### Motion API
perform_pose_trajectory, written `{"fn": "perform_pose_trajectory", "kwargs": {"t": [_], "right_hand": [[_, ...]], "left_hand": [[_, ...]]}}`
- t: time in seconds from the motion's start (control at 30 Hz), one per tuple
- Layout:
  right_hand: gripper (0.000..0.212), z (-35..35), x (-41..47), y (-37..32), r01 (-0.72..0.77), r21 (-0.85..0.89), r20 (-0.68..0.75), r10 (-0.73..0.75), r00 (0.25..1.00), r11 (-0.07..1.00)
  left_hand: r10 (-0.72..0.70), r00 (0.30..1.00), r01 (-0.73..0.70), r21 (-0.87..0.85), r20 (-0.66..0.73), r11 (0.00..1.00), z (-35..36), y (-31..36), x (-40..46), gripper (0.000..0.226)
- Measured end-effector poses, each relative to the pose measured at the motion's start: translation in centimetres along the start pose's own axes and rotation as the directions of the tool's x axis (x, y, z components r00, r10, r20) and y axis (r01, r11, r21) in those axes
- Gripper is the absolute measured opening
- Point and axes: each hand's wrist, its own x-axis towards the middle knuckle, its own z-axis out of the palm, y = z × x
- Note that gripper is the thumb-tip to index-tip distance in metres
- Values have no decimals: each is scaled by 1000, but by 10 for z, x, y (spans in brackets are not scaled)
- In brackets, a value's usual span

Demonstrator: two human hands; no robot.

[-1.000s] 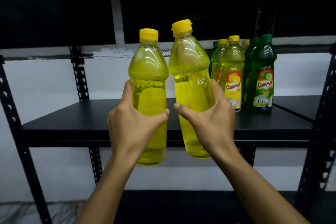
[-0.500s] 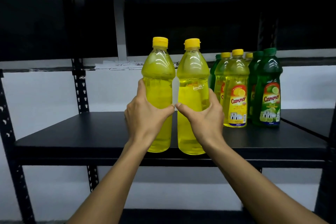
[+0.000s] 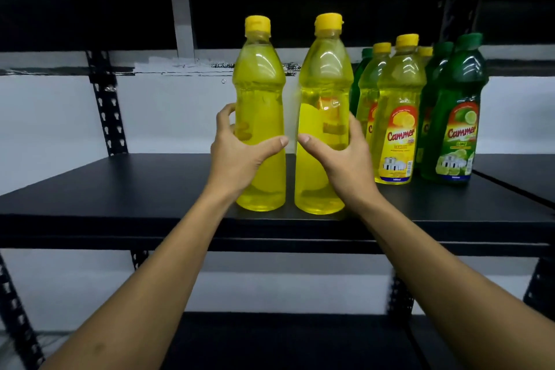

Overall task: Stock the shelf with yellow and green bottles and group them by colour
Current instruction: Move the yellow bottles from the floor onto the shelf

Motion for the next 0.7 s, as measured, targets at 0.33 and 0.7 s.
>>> {"fn": "perform_pose_trajectory", "kwargs": {"t": [0.33,0.7], "right_hand": [[67,-8,3,22,-77,-79,20,79,997,994],[98,-11,4,23,-154,-97,301,177,937,983]], "left_hand": [[62,993,-39,206,-103,978,7,-25,-12,105],[-44,999,44,0,16,999,-2,-22,-20,93]]}}
